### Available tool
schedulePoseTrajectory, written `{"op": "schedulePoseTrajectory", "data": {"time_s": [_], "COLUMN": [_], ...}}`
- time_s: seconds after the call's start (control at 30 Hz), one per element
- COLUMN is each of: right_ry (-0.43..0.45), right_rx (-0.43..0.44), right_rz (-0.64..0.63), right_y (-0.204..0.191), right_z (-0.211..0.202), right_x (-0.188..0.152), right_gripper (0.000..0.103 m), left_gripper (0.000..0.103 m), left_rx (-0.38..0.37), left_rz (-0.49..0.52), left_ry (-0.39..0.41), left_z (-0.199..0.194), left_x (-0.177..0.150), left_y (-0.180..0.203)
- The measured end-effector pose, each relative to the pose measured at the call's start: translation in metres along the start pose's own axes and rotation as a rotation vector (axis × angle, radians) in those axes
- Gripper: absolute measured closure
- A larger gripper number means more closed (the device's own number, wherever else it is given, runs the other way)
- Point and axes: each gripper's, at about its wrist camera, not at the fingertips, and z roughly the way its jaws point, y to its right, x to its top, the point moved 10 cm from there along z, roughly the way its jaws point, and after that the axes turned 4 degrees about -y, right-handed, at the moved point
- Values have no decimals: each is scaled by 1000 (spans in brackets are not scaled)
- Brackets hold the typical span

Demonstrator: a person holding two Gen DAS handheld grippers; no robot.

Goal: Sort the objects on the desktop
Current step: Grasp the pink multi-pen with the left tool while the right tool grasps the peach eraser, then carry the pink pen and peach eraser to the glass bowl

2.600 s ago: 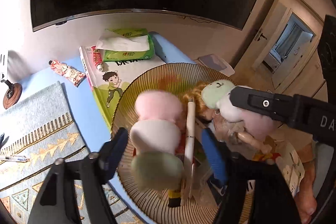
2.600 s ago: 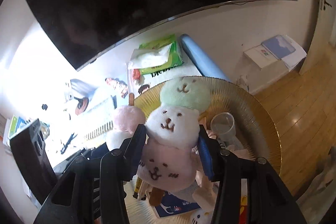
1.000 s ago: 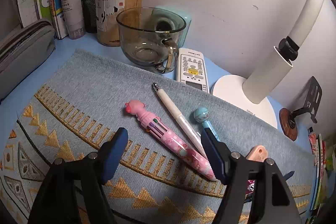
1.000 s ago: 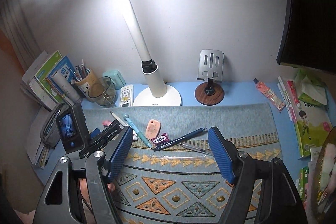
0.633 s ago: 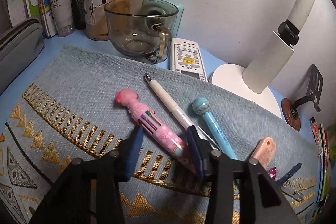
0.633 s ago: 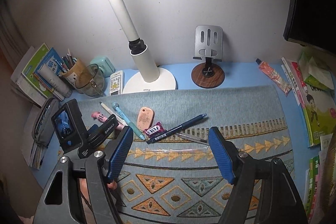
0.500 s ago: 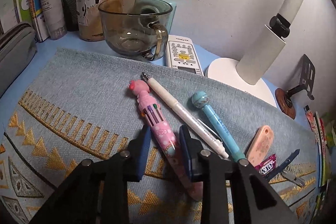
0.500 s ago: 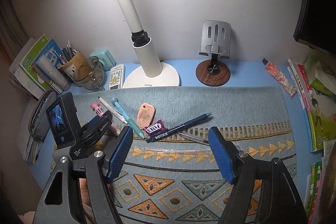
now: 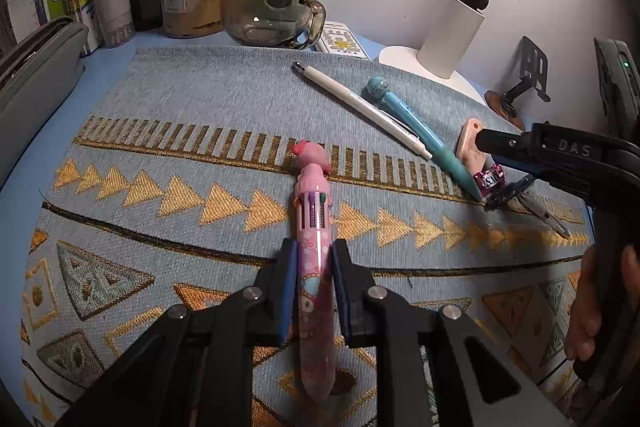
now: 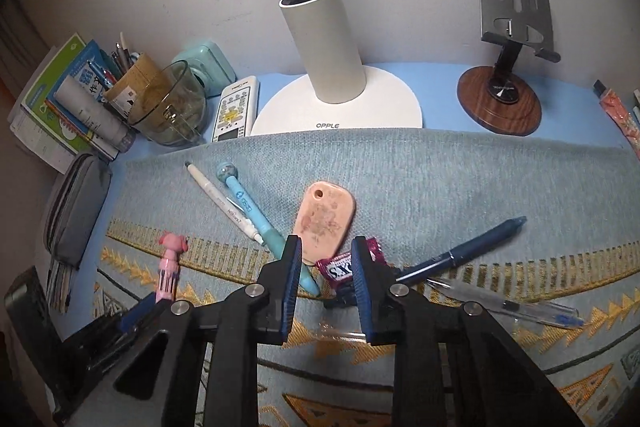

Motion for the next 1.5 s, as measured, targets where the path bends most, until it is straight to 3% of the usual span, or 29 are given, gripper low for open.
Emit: {"op": "schedulePoseTrajectory", "data": {"time_s": [0.1,0.27,0.33,0.37,0.47,0.5,0.67,0.9,1.0,1.13,1.23,1.3,1.5], "right_ry": [11,49,55,62,84,82,66,91,67,-4,-39,-36,-48], "right_rx": [-102,-163,-169,-185,-243,-255,-165,-96,-107,-185,-229,-262,-223], "right_rz": [-9,-4,-15,-24,-53,-52,7,16,-3,-49,-47,-73,-46], "right_y": [2,2,-3,-5,-7,-5,2,4,10,30,46,52,53], "right_z": [17,22,26,28,31,31,15,-42,-63,-67,-58,-53,-50], "right_x": [1,4,7,8,7,6,-4,-27,-55,-104,-128,-137,-149], "right_gripper": [72,62,48,47,53,64,65,66,66,66,66,66,63], "left_gripper": [88,88,88,88,88,88,88,88,88,88,75,59,58], "left_rx": [1,-9,-11,-13,-14,-14,-36,-68,-82,-67,-53,-25,29], "left_rz": [17,17,20,22,30,32,23,63,77,103,104,109,157], "left_ry": [-5,-4,-4,-5,-4,-4,-10,-31,-52,-50,-38,-22,9], "left_z": [0,-2,-1,0,0,0,-2,-14,-18,-18,-17,-18,-12], "left_x": [0,1,2,1,1,0,-7,-32,-46,-57,-55,-52,-47], "left_y": [2,3,3,3,3,3,6,24,31,35,34,32,33]}}
